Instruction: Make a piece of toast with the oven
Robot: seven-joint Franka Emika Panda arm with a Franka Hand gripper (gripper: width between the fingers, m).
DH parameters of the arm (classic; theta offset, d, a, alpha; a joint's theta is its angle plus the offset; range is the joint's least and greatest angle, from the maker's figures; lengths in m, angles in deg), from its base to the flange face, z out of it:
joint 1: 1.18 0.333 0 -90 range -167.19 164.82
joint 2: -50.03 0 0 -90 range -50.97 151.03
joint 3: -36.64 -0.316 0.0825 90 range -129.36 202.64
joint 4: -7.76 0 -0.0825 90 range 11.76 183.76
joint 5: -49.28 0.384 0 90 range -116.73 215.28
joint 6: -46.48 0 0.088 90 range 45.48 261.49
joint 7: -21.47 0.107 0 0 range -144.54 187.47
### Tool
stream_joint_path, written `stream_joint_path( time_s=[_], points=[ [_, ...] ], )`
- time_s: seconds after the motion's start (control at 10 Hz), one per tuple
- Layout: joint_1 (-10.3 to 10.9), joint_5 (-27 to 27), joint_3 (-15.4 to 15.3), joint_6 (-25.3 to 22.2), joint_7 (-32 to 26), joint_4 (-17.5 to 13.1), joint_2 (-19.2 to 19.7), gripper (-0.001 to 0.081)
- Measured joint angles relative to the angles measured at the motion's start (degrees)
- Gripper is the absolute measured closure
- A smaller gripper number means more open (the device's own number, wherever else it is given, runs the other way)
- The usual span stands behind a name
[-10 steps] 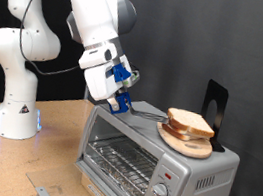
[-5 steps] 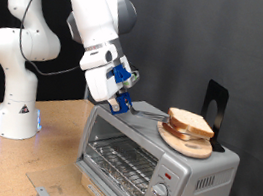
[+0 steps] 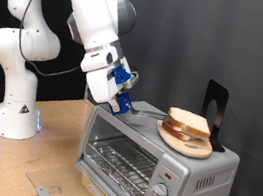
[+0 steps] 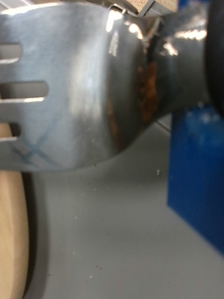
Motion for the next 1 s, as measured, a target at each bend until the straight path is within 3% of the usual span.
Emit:
stream_joint_path(
  time_s=[0.6,1.0],
  points=[
    [0.5,0.2,-0.5,0.0,0.8,0.0,-0.4,0.0375],
    [0.1,-3.6,-1.4,-1.9,6.8,-1.7,0.2,0.0375]
  ],
)
